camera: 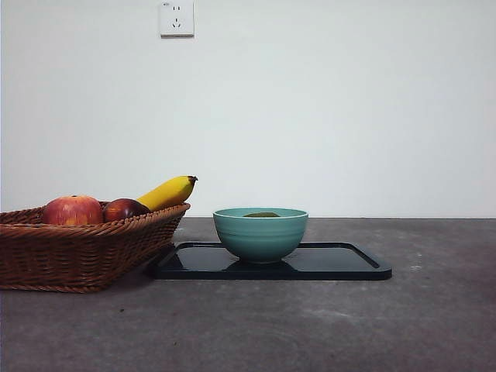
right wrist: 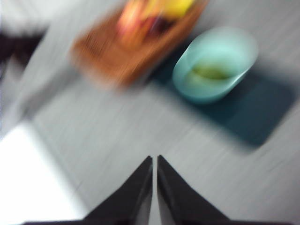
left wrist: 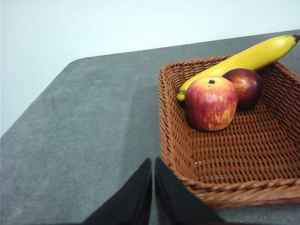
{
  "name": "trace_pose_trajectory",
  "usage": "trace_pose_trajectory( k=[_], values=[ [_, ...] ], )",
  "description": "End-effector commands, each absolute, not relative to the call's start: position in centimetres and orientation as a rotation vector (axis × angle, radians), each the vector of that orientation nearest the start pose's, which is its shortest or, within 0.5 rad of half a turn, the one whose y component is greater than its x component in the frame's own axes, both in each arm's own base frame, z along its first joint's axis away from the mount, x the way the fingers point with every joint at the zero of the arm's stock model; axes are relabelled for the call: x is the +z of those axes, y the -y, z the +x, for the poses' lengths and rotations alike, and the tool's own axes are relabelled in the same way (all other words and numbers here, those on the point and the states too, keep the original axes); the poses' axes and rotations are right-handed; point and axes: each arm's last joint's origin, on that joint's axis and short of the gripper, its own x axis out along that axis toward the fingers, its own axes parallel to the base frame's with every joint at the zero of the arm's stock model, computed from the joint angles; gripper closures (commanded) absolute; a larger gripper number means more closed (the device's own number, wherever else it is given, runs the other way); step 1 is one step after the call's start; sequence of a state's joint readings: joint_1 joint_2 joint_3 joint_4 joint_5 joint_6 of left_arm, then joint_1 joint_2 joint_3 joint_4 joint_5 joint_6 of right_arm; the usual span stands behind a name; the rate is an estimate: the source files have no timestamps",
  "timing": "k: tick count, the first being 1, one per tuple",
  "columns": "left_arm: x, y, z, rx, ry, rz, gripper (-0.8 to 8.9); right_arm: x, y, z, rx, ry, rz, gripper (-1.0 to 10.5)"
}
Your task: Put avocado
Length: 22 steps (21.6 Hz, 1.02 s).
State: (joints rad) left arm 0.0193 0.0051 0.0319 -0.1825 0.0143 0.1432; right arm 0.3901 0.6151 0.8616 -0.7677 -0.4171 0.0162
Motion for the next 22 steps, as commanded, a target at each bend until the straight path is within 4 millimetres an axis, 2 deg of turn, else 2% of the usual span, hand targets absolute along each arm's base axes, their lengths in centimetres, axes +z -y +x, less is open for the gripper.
trace_pose_trajectory(
  k=[1,4,8,15,22],
  values=[
    [14.9,-0.2,9.6,-0.005,-0.182,0.135,8.04,33.1,-3.8,9.0,0.692,-0.365,0.015,9.4],
    [14.9,-0.2,9.6,-0.005,-0.182,0.135,8.04,31.3,-2.4,8.4,0.531,-0.185,0.002,9.4],
    [14.9,-0.2,9.6,-0.005,-0.182,0.135,8.04,26.4,-1.4,8.7,0.362,-0.054,0.0,9.4],
    [14.9,-0.2,9.6,-0.005,-0.182,0.135,8.04,21.1,-1.1,9.3,0.259,0.006,-0.007,9.4],
    [14.9,-0.2,9.6,-0.005,-0.182,0.135,8.04,17.7,-0.9,9.6,0.197,-0.008,-0.004,9.4]
  ],
)
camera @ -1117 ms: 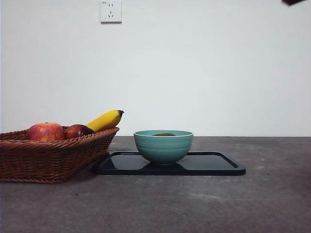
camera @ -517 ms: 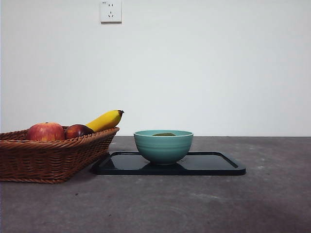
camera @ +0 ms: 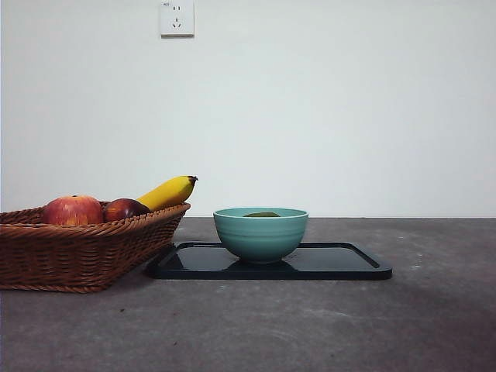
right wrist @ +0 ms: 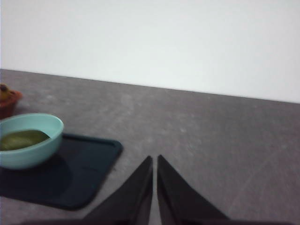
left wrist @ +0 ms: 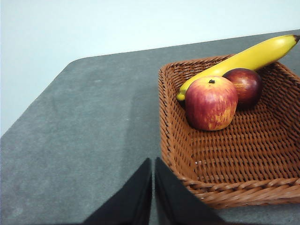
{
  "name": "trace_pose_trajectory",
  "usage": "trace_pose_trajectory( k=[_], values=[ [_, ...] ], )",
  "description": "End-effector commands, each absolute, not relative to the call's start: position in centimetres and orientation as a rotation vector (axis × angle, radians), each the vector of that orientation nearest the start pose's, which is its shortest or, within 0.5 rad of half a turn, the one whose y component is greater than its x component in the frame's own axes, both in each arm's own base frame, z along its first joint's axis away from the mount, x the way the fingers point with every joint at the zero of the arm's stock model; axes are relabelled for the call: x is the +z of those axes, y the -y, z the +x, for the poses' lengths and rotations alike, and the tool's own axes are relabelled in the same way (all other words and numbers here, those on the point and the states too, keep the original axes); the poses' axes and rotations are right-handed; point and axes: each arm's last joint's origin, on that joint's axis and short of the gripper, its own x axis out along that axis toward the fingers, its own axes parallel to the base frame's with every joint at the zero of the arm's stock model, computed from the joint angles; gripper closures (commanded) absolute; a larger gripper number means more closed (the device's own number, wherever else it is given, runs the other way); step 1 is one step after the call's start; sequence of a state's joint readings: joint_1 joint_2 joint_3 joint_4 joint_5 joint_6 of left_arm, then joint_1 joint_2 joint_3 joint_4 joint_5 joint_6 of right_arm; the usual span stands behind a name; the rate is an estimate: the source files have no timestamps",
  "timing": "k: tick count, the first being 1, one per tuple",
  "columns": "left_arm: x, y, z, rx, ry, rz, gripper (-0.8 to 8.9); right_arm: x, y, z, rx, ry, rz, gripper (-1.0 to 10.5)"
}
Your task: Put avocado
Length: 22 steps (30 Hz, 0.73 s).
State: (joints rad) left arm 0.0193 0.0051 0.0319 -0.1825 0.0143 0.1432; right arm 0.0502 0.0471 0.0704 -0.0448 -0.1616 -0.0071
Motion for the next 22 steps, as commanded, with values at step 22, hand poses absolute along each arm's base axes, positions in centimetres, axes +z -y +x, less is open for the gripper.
trace_pose_trajectory(
  k=[22],
  values=[
    [14.9,-0.2,9.6,-0.005,-0.181,0.135,8.04,15.0,-0.5,9.6,0.07,-0.164,0.014,9.4]
  ],
)
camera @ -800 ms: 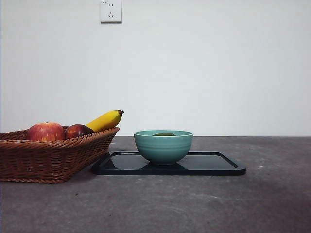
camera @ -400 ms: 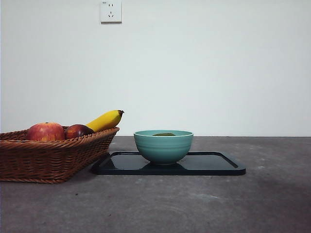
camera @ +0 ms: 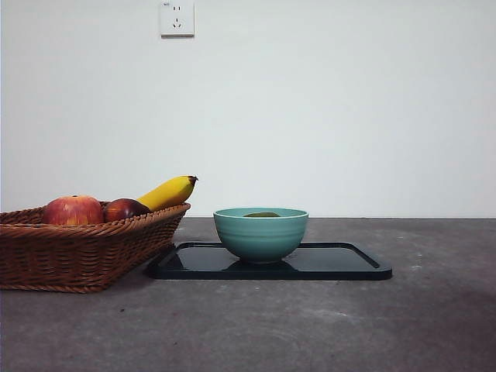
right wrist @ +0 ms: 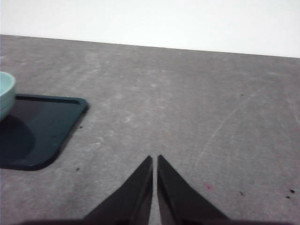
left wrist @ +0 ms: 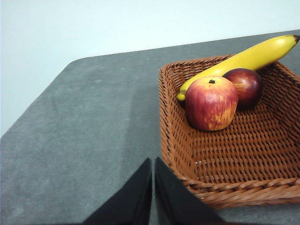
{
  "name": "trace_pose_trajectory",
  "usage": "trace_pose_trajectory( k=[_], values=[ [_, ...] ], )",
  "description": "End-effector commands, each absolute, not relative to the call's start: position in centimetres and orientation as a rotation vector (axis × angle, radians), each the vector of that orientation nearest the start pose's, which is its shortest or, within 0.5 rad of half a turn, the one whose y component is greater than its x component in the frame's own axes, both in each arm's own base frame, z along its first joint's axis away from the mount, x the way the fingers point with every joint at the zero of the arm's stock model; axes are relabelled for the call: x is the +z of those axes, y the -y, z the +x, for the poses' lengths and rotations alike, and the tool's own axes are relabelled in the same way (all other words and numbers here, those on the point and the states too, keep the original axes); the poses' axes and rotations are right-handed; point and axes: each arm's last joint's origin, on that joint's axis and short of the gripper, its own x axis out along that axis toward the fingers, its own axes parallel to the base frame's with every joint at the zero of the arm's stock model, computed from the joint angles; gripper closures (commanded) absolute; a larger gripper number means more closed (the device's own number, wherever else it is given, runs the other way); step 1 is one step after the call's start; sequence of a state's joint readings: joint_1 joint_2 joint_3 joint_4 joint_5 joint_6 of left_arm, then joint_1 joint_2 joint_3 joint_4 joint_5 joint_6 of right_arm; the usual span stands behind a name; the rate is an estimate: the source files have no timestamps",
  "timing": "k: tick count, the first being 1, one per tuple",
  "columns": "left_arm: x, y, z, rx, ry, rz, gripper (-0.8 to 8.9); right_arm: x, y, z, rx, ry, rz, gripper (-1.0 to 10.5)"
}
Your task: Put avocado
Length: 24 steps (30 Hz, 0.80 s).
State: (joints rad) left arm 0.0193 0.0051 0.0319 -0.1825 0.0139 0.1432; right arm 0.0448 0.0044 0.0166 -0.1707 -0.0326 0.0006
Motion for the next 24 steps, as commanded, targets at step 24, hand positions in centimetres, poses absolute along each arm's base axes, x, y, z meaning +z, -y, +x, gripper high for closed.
trace_pose_trajectory(
  k=[24],
  values=[
    [14.89,-0.16,9.56,-0.005,-0.181,0.135,8.04,15.2,-0.5,9.6,0.069,-0.149,0.014,9.4]
  ],
)
